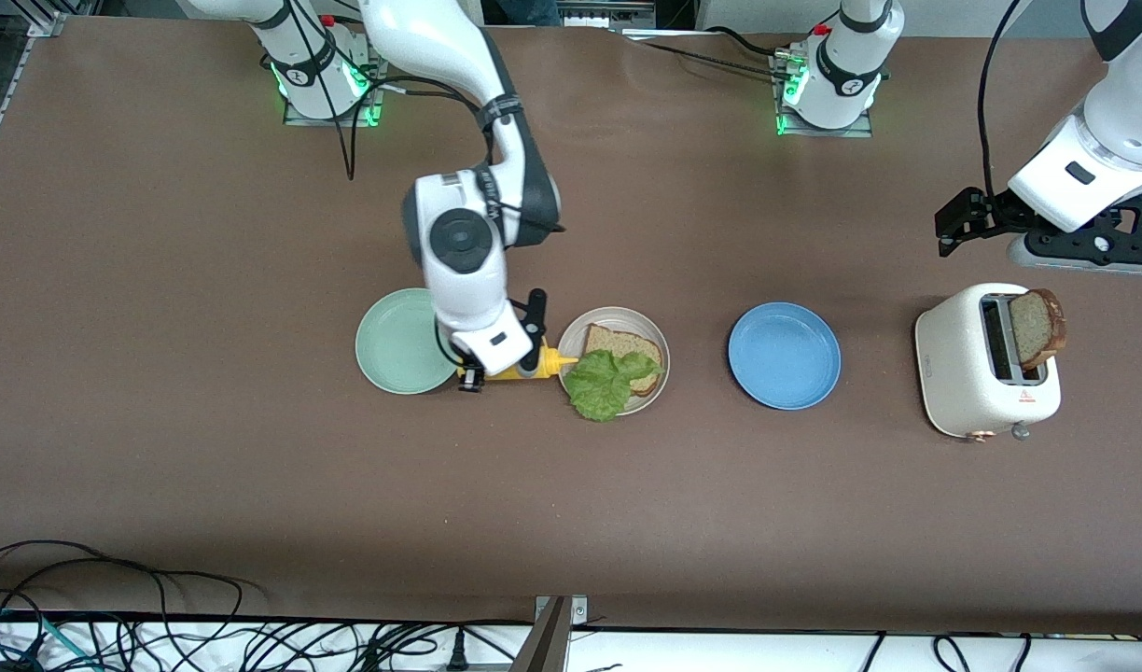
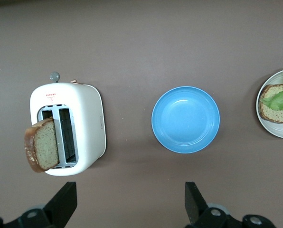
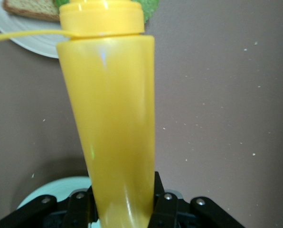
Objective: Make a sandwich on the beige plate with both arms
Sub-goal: 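Lift the yellow bottle with the right gripper toward the beige plate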
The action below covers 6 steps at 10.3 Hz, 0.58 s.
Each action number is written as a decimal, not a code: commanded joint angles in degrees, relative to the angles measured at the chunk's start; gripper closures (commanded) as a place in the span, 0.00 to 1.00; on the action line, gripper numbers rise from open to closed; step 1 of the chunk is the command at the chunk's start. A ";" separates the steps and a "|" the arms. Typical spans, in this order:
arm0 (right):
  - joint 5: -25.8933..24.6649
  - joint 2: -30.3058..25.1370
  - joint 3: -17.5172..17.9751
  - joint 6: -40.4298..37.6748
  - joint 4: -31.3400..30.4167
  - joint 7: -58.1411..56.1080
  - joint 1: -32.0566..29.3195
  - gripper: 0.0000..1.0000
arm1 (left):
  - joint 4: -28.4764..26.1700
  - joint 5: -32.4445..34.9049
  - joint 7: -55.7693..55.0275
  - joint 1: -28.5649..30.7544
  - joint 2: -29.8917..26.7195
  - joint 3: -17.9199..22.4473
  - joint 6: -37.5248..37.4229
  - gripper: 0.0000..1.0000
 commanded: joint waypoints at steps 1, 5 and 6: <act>-11.31 3.90 1.69 1.07 3.66 8.91 1.62 1.00 | 1.18 -0.50 0.53 0.50 0.42 -0.16 -0.75 0.00; -25.49 4.87 5.21 0.63 3.93 15.44 3.39 1.00 | 1.27 -0.50 0.53 0.68 0.42 -0.16 -0.75 0.00; -27.60 5.14 5.91 0.63 3.93 16.23 3.74 1.00 | 1.27 -0.50 0.36 0.77 0.42 -0.25 -0.75 0.00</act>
